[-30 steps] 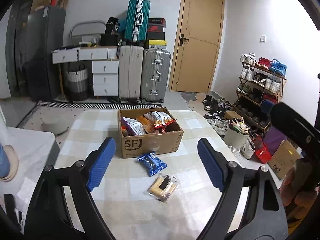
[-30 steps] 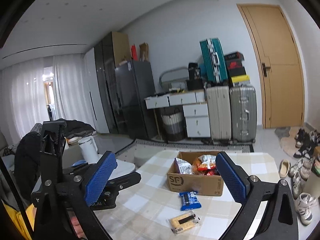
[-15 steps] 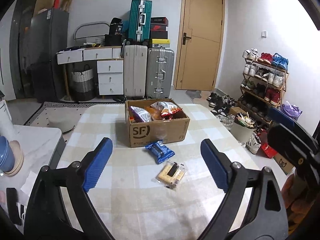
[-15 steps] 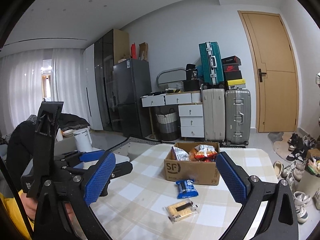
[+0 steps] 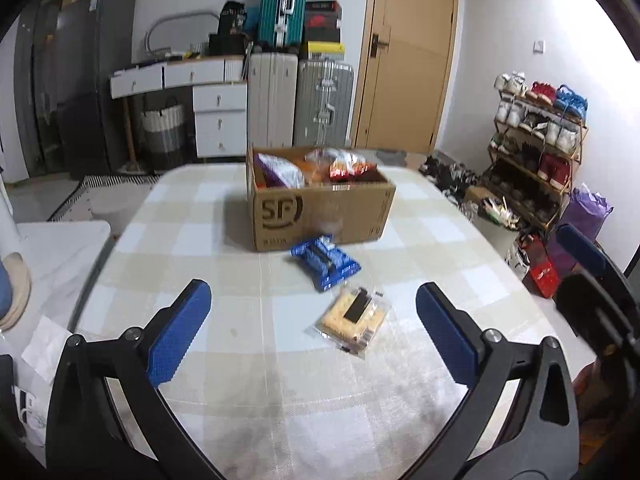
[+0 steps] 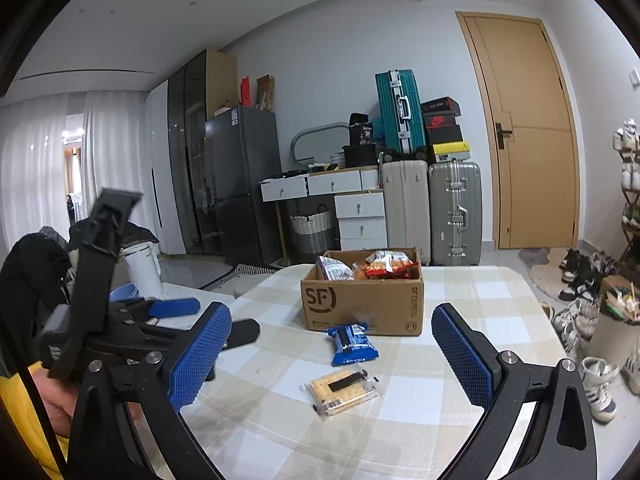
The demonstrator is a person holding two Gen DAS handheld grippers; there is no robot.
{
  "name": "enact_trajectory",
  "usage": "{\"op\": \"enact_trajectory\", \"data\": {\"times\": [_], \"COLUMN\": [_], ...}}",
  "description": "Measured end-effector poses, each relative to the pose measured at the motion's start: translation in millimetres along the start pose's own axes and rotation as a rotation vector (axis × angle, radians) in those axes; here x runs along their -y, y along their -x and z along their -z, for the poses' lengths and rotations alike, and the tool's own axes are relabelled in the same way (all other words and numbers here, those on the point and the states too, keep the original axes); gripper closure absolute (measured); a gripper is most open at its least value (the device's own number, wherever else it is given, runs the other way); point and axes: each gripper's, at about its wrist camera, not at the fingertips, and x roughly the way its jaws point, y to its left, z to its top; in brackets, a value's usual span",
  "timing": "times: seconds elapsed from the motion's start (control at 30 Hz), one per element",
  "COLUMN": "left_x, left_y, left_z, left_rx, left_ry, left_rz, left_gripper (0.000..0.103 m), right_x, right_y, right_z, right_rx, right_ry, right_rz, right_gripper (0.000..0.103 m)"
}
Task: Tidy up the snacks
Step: 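Withdraw both tools back from the box toward the remaining snacks, then lower the left gripper onto the clear cracker pack and grasp it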
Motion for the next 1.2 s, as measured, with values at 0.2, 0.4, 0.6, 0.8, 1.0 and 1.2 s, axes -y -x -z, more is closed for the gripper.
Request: {"op": "enact_trajectory", "data": {"times": [0.2, 0.4, 0.6, 0.8, 1.0, 1.2], "left_x": [6.9, 11.3, 13.2, 24.7, 37.6, 47.0], "left_y": [-46.2, -102.0, -159.9, -208.6, -244.0, -266.0], "left_z": [10.0, 17.1, 24.6, 28.5, 26.1, 28.8], "left_rx": [-0.071, -0.179, -0.278, -0.348, -0.365, -0.368], "left_ry": [-0.021, -0.056, -0.076, -0.121, -0.151, -0.164], "left_rz": [0.011, 0.043, 0.057, 0.068, 0.059, 0.084], "left_gripper": [0.001, 0.001, 0.001, 0.001, 0.001, 0.018], "right_x": [25.6, 47.1, 65.5, 85.4, 98.3, 97.6], "right_y": [-21.0, -32.9, -47.7, -58.3, -72.7, -78.8], "right_z": [18.0, 30.4, 42.2, 53.6, 60.9, 65.8], "right_rx": [-0.061, -0.082, -0.118, -0.152, -0.185, -0.205], "right_ry": [-0.089, -0.142, -0.174, -0.228, -0.265, -0.27], "right_rz": [-0.008, 0.0, 0.0, 0.0, -0.021, -0.037], "right_gripper": [0.001, 0.001, 0.001, 0.001, 0.001, 0.001]}}
